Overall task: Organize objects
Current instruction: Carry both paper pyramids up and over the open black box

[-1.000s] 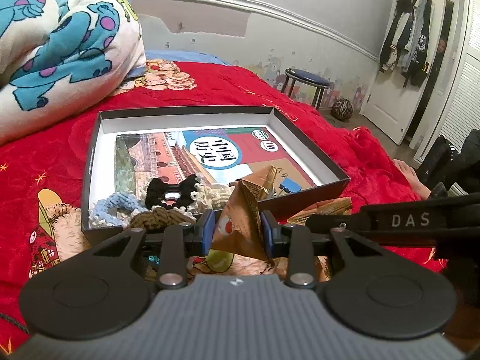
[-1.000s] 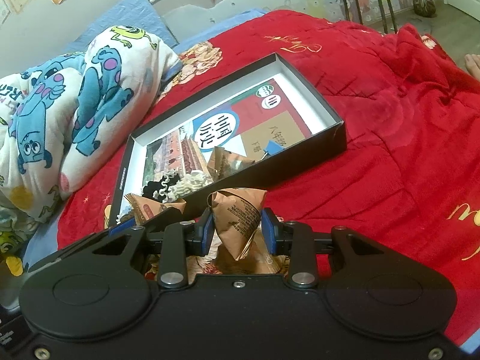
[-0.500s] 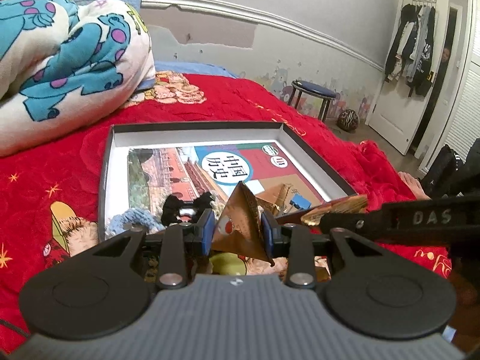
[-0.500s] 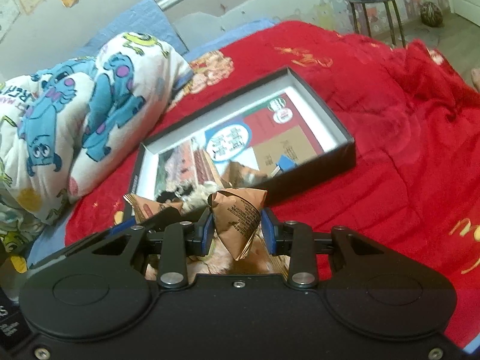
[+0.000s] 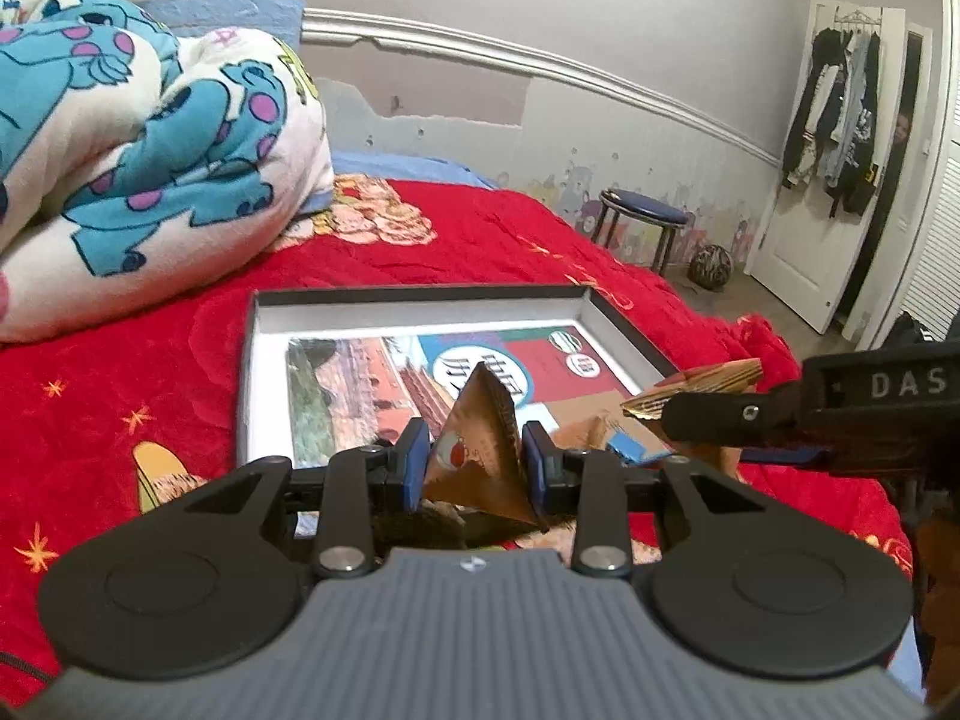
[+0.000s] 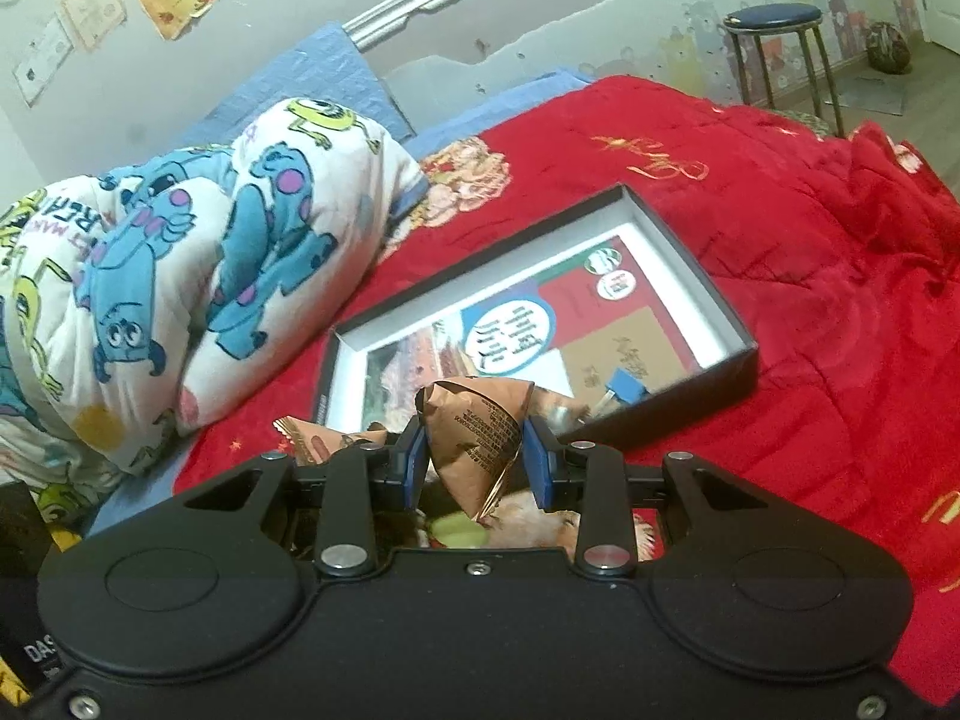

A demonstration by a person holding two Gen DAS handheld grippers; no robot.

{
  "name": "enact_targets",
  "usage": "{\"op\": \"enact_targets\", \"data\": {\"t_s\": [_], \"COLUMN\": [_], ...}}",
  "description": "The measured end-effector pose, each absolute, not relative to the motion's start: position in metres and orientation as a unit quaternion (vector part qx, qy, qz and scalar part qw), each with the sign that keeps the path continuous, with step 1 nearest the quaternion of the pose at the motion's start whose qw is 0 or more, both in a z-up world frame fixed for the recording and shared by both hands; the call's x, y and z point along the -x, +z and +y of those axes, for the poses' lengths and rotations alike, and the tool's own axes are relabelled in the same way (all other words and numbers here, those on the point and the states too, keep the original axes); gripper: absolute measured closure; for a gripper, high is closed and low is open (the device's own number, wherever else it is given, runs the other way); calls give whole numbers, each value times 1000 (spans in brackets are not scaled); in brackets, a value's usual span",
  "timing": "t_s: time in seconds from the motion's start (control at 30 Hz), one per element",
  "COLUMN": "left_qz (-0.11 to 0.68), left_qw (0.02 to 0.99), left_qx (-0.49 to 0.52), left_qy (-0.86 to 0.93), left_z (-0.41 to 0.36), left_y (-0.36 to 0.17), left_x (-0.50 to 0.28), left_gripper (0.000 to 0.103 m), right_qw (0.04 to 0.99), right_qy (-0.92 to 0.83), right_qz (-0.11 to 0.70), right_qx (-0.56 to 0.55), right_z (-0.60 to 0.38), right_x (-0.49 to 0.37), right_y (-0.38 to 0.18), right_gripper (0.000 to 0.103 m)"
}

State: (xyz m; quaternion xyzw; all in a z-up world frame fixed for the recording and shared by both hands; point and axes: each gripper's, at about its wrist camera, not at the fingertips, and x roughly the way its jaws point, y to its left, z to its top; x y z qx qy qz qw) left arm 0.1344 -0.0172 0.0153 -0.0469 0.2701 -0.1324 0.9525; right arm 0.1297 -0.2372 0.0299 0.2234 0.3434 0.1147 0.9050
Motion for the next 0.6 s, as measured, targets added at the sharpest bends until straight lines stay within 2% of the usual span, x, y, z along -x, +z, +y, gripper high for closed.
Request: {"op": "enact_targets", "data": {"t_s": [0.6], "left_qz": [233], "left_qw": [966], "left_qx": [74], "left_qy": [-83], "left_z": [24], "left_y": [81], "left_x": [-169], "left_gripper": [65], "right_qw": [917], "right_qy": [155], "right_qz": [319], "right_qx": [-183], "right_z": [-209], "right_x": [-174], "right_y": [80], "right_gripper": [71]}}
